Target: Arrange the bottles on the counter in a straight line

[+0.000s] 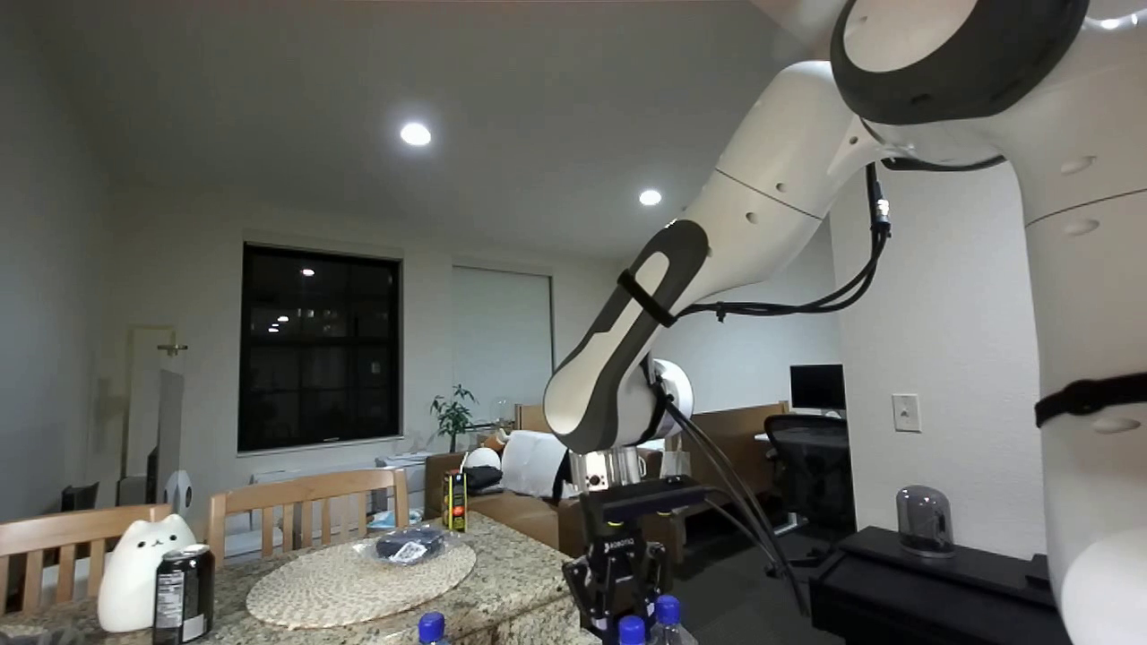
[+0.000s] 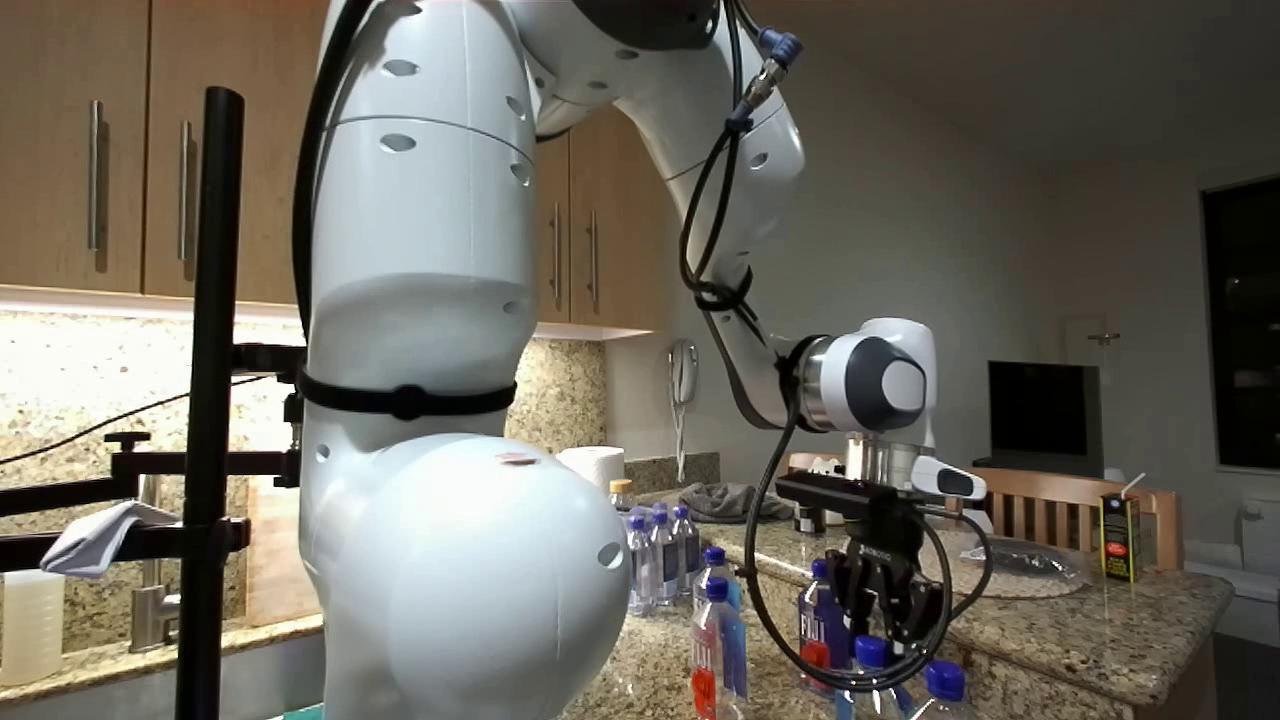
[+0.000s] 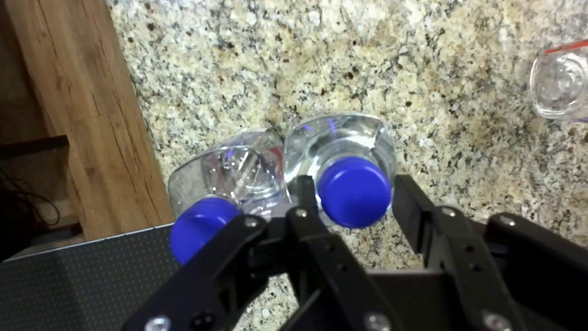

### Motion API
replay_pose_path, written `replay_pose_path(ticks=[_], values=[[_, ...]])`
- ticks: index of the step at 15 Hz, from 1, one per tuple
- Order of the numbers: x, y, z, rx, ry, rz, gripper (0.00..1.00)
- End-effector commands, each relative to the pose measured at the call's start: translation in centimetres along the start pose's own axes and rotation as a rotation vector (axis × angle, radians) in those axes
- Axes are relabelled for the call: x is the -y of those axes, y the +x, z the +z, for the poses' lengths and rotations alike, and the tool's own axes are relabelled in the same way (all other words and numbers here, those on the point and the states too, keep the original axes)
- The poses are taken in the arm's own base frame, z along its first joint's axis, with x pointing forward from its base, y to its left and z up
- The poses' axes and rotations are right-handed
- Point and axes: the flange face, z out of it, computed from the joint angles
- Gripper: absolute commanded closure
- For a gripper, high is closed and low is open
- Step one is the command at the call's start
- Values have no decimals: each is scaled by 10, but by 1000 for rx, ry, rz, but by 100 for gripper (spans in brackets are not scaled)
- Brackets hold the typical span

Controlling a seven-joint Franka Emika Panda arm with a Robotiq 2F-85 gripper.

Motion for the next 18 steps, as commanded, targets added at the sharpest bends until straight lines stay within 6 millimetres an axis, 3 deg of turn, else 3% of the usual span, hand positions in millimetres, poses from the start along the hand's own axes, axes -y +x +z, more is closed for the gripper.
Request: replay_pose_path(ticks=[1,4,11,14,18], values=[[-2,3,-5,-8,-7,-12,22],[-2,4,-11,-21,-7,-13,2],[15,25,-60,-130,-22,-67,0],[32,42,-88,-204,-44,-118,0],[69,64,-120,-291,-54,-203,0]])
